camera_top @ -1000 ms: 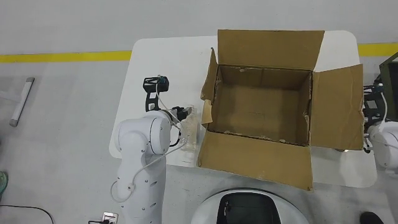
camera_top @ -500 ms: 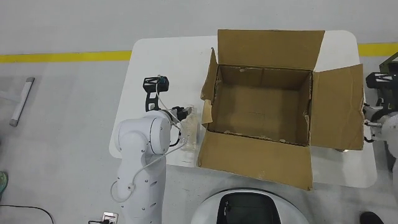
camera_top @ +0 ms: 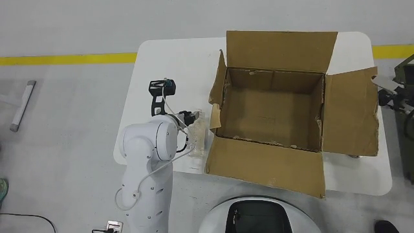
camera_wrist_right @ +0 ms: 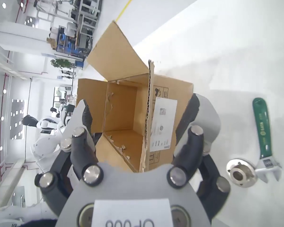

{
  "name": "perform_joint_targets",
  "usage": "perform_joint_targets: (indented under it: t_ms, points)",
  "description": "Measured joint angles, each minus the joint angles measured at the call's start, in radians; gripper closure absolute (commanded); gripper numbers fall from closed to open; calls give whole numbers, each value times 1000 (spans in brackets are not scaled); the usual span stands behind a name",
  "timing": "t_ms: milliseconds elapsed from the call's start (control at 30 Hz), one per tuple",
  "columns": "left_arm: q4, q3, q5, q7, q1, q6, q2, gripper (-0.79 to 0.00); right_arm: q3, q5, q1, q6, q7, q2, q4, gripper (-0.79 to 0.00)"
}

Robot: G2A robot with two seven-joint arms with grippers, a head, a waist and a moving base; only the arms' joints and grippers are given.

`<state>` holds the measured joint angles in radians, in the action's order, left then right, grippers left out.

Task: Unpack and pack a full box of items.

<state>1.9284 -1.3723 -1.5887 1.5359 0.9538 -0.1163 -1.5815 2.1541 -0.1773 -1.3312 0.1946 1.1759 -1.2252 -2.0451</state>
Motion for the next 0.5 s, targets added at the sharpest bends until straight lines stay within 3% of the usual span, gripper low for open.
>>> perform_joint_targets:
  t_ms: [33,500]
  points:
    - [0,0,0,0,0,0,0,-785,-16,-4,-3,6,7,2,5,-9]
    - [0,0,0,0,0,0,0,-785,-139,-79,37,51,-10,38,59,0]
